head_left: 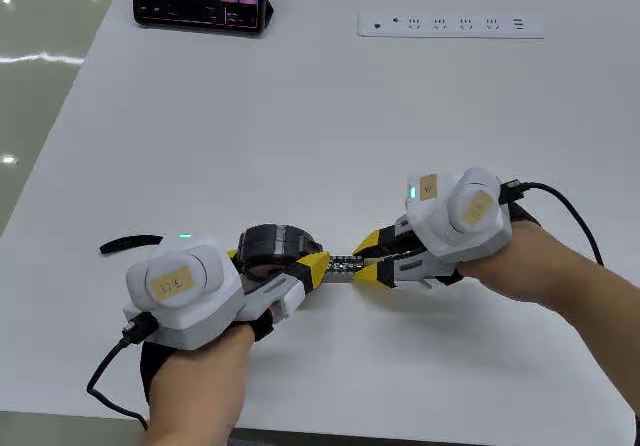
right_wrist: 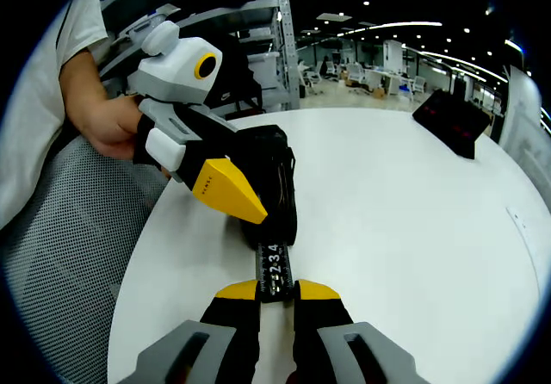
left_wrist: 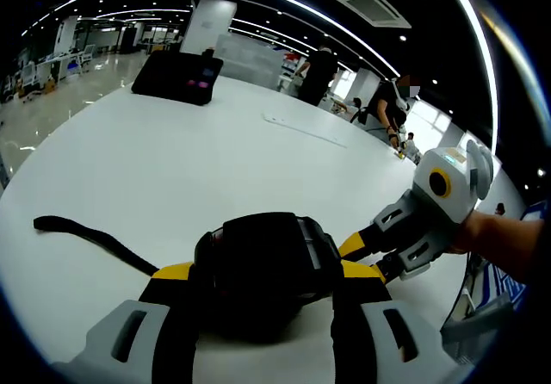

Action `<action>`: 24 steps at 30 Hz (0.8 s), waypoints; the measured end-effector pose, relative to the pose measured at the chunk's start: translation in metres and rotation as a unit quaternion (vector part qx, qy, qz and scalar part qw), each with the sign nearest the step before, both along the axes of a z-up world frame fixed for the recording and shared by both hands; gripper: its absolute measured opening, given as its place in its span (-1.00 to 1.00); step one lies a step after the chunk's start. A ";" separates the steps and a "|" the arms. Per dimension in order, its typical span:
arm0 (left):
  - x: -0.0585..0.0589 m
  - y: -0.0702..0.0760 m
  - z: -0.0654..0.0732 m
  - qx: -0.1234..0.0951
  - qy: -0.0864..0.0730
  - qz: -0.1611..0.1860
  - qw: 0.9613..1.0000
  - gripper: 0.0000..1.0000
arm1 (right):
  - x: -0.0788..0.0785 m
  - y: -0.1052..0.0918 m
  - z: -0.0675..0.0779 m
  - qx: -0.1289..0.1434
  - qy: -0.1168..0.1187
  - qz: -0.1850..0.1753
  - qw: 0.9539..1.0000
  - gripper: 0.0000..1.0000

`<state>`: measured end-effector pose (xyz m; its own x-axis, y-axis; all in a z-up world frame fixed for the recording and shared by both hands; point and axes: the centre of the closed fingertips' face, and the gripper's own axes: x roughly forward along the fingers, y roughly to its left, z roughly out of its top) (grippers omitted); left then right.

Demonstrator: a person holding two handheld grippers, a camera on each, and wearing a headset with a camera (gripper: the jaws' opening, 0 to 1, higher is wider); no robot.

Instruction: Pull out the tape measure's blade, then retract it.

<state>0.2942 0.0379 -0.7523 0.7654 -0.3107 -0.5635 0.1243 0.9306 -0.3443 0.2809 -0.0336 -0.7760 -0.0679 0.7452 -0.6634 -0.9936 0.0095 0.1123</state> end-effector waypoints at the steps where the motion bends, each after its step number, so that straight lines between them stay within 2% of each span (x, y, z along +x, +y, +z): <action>1: 0.000 0.000 0.000 0.000 0.000 0.000 1.000 0.16 | 0.000 0.002 0.000 0.001 0.001 0.000 1.000 -0.79; 24: 0.001 0.002 -0.001 -0.004 0.003 0.001 1.000 0.17 | 0.000 0.026 0.000 0.027 0.005 0.003 1.000 -0.78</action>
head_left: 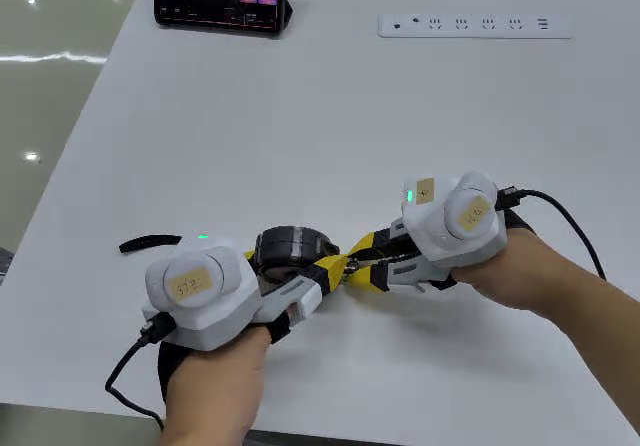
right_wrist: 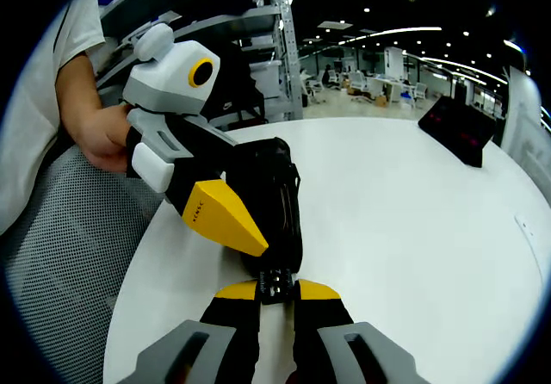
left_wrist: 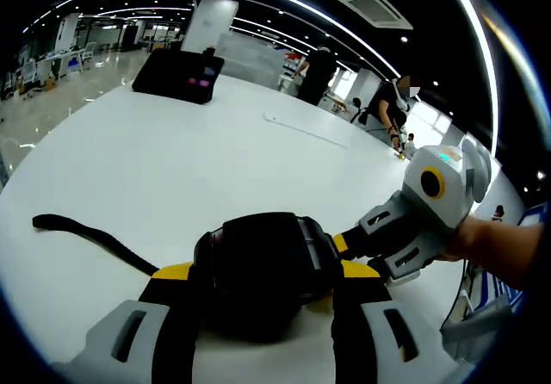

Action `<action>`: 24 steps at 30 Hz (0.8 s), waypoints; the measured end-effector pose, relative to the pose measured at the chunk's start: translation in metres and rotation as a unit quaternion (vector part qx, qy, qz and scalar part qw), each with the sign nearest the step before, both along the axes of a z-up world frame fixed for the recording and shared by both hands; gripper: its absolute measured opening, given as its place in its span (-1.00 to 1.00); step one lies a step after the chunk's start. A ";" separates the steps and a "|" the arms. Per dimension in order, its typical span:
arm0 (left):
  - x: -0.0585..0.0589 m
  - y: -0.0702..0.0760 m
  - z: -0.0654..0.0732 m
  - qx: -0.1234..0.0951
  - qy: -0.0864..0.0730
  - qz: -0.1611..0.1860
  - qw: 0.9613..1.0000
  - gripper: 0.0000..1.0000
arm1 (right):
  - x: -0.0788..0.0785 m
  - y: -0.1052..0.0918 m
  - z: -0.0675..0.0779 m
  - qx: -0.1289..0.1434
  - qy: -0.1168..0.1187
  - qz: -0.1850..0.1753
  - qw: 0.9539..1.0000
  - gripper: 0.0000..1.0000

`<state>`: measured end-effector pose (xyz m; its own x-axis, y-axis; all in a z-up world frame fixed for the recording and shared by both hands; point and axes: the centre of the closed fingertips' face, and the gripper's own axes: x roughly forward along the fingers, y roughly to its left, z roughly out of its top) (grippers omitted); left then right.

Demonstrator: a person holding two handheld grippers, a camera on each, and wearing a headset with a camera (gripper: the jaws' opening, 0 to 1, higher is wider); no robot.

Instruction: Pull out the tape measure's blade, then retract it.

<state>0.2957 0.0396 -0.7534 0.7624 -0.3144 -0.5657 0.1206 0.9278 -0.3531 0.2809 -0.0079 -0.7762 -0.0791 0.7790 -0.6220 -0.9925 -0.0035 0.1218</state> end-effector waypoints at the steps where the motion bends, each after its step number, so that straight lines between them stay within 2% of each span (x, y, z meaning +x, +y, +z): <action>1: 0.000 0.000 0.000 -0.001 0.000 0.000 1.000 0.17 | 0.000 0.001 0.000 0.000 0.000 0.000 1.000 -0.78; 10: 0.001 0.001 -0.001 -0.001 0.000 0.001 1.000 0.18 | 0.000 0.004 0.000 0.007 -0.001 -0.003 1.000 -0.78; 24: -0.001 0.000 -0.001 -0.006 0.003 -0.002 1.000 0.21 | -0.002 0.004 0.000 0.003 -0.001 -0.011 1.000 -0.71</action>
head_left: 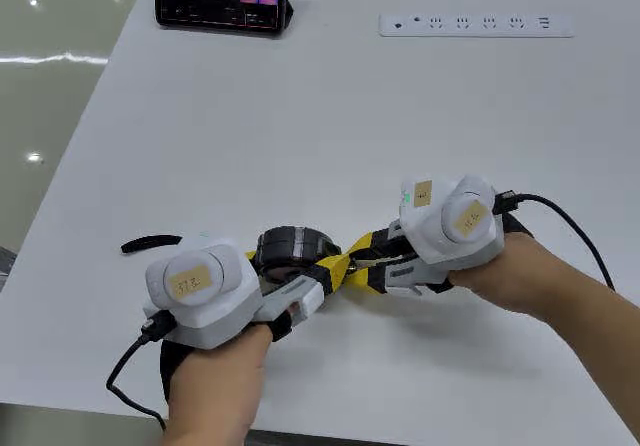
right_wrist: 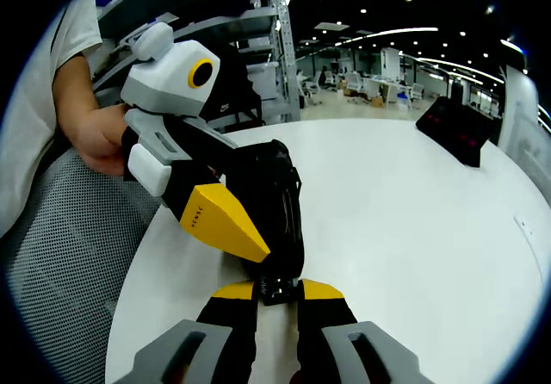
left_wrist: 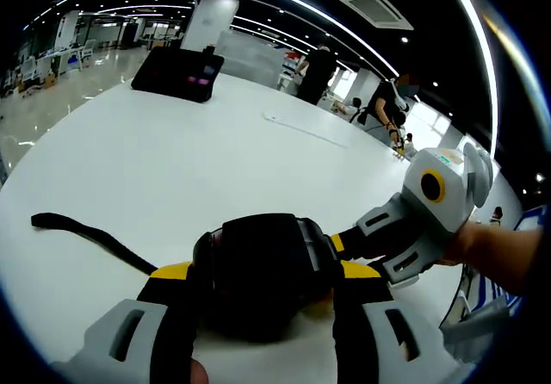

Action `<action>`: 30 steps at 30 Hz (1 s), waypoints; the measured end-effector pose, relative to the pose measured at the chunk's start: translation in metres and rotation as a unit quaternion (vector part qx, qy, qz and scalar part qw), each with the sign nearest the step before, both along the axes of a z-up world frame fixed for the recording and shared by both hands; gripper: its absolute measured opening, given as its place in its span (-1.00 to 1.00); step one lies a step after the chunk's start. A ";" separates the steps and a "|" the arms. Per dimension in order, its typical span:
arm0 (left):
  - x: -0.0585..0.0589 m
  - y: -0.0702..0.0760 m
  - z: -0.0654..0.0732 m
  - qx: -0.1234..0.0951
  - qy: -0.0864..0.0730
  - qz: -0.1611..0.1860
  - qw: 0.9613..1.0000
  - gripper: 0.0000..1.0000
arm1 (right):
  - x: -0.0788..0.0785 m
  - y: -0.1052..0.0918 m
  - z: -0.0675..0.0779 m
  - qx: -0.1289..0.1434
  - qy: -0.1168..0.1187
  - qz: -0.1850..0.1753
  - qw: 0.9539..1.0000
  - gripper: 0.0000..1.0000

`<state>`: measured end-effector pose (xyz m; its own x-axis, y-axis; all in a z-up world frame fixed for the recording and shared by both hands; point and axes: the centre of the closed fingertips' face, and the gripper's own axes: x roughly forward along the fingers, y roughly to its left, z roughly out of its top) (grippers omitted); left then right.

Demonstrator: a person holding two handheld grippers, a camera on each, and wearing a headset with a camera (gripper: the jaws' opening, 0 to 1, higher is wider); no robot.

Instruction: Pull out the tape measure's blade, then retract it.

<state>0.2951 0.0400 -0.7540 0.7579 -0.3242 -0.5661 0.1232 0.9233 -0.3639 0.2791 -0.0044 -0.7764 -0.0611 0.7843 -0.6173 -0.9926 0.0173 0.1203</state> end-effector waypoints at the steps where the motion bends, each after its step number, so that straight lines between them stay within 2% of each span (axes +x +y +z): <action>1: 0.000 0.000 0.000 0.000 0.000 0.000 1.000 0.21 | 0.000 0.000 0.000 -0.001 -0.002 -0.001 1.000 -0.66; 4: 0.000 0.000 0.000 0.004 -0.001 -0.003 1.000 0.21 | 0.000 -0.001 0.001 -0.002 -0.001 -0.002 1.000 -0.56; 12: 0.000 0.000 0.001 0.009 -0.001 -0.012 1.000 0.21 | 0.000 -0.003 0.005 -0.001 -0.001 -0.004 1.000 -0.53; 18: -0.001 0.001 0.002 0.018 -0.004 -0.019 1.000 0.28 | 0.001 -0.005 0.010 0.006 0.004 -0.013 1.000 -0.50; 23: -0.002 0.000 0.005 0.028 -0.010 -0.035 0.999 0.34 | 0.001 -0.006 0.015 0.010 0.003 -0.017 1.000 -0.39; 25: -0.002 0.000 0.006 0.027 -0.011 -0.038 0.999 0.35 | 0.000 -0.007 0.015 0.007 0.006 -0.017 1.000 -0.39; 30: -0.003 0.002 0.005 0.031 -0.008 -0.041 0.999 0.36 | 0.002 -0.012 0.016 0.003 0.003 -0.022 1.000 -0.36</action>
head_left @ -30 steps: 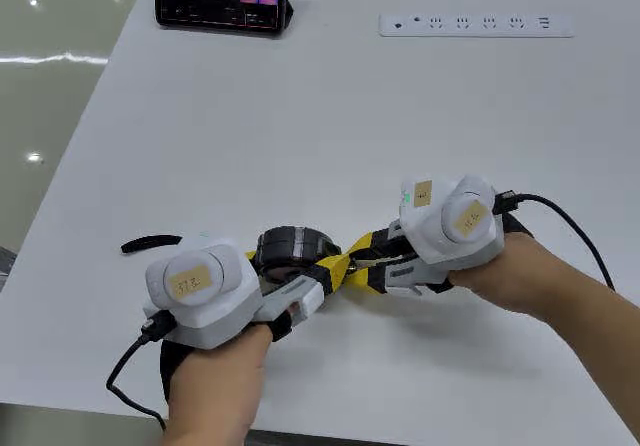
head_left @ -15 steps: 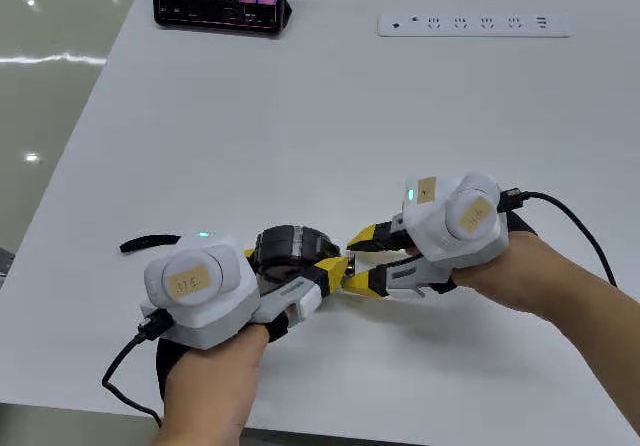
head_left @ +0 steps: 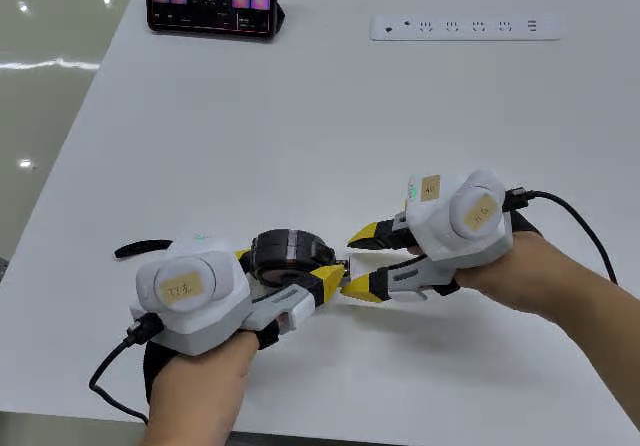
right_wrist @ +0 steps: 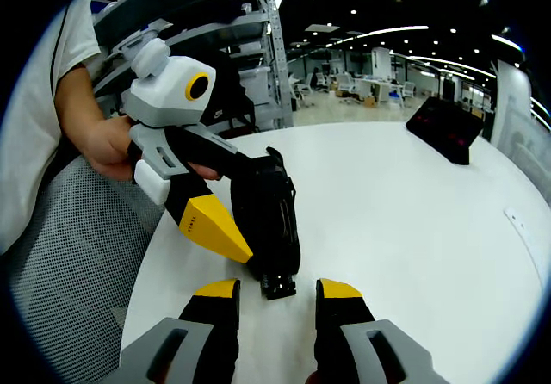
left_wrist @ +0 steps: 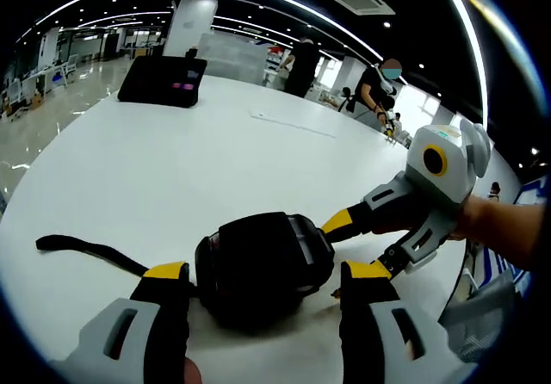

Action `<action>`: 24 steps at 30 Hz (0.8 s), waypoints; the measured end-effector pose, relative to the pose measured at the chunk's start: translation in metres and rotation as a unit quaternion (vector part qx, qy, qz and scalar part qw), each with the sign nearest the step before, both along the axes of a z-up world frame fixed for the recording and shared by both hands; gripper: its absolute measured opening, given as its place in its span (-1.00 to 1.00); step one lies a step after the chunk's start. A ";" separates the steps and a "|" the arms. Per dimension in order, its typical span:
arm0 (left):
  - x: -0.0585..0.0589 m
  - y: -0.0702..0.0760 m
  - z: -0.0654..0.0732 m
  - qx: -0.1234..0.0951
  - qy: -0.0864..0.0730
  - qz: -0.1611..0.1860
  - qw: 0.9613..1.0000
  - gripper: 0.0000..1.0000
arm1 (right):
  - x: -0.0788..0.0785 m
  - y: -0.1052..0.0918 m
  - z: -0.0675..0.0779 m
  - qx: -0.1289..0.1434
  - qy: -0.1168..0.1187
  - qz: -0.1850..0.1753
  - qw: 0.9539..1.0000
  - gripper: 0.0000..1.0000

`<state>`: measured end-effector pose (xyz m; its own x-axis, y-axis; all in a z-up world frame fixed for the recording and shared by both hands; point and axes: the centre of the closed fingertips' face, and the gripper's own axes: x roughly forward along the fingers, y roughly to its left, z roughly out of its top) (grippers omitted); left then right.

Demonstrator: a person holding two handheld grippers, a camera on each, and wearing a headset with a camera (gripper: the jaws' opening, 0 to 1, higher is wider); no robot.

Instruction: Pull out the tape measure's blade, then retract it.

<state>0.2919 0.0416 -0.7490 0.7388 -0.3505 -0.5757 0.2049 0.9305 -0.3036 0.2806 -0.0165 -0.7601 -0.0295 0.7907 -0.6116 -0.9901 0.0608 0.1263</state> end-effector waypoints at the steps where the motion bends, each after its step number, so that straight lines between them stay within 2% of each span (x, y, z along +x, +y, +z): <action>1: 0.000 0.000 0.000 0.000 0.000 -0.001 1.000 0.37 | 0.000 -0.001 0.000 0.000 -0.001 0.000 1.000 -0.35; 6: -0.004 0.000 0.000 0.002 0.005 -0.012 1.000 0.45 | -0.001 -0.006 0.004 0.000 0.004 -0.012 1.000 -0.25; 13: -0.010 -0.001 0.004 0.038 -0.001 -0.054 0.998 0.64 | -0.005 -0.016 0.008 -0.001 0.000 -0.026 1.000 -0.04; 15: -0.010 -0.002 0.009 0.037 -0.011 -0.062 0.997 0.69 | -0.005 -0.018 0.008 -0.001 0.003 -0.035 0.999 0.03; 17: -0.010 -0.001 0.011 0.045 -0.015 -0.070 0.996 0.76 | -0.006 -0.021 0.008 -0.004 0.001 -0.037 0.999 0.10; 19: -0.009 0.000 0.016 0.051 -0.026 -0.078 0.995 0.81 | -0.007 -0.025 0.007 -0.007 -0.001 -0.042 0.999 0.14; 22: -0.010 0.002 0.019 0.061 -0.032 -0.087 0.994 0.82 | -0.008 -0.031 0.008 -0.008 0.002 -0.050 0.999 0.18; 24: -0.010 0.002 0.023 0.068 -0.041 -0.094 0.992 0.86 | -0.008 -0.036 0.008 -0.010 -0.001 -0.055 0.998 0.21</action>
<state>0.2821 0.0441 -0.7263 0.7136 -0.4105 -0.5677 0.3980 0.9044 -0.1538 0.2722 -0.0522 -0.7516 0.0575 0.7763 -0.6278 -0.9775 0.1715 0.1226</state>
